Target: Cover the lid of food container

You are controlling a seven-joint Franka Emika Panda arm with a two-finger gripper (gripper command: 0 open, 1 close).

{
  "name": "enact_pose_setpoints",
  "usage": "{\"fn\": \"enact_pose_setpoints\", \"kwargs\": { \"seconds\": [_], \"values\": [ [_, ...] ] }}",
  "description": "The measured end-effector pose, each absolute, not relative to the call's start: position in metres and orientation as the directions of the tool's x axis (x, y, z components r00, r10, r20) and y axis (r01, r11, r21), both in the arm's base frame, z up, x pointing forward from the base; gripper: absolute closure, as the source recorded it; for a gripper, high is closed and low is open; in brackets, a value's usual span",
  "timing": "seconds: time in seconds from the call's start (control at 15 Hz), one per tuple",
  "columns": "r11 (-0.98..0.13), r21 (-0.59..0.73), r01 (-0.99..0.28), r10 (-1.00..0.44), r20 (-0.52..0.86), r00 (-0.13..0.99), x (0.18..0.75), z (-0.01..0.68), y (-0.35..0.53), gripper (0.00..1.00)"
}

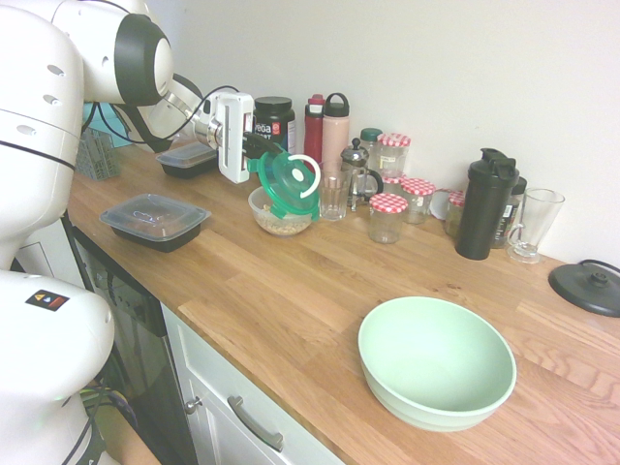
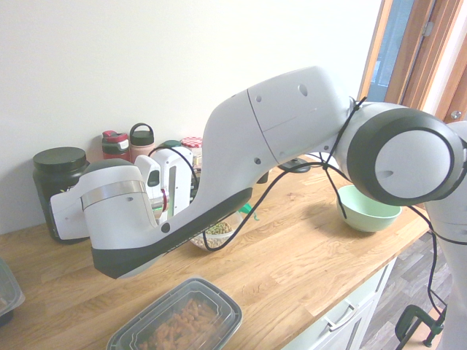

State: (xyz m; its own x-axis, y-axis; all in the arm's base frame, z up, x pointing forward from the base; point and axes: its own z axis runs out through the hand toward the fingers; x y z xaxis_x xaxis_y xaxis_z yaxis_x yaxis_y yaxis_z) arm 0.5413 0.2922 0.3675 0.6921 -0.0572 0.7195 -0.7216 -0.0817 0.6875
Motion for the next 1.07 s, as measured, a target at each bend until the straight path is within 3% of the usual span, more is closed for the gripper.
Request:
{"fn": "enact_pose_setpoints", "kwargs": {
  "seconds": [0.73,1.07],
  "values": [
    [-0.126,0.716,-0.687,-0.023,0.690,0.723,0.526,0.341,0.329,0.00],
    [-0.228,0.724,-0.651,-0.134,0.639,0.758,0.526,0.335,0.340,0.00]
  ]
}}
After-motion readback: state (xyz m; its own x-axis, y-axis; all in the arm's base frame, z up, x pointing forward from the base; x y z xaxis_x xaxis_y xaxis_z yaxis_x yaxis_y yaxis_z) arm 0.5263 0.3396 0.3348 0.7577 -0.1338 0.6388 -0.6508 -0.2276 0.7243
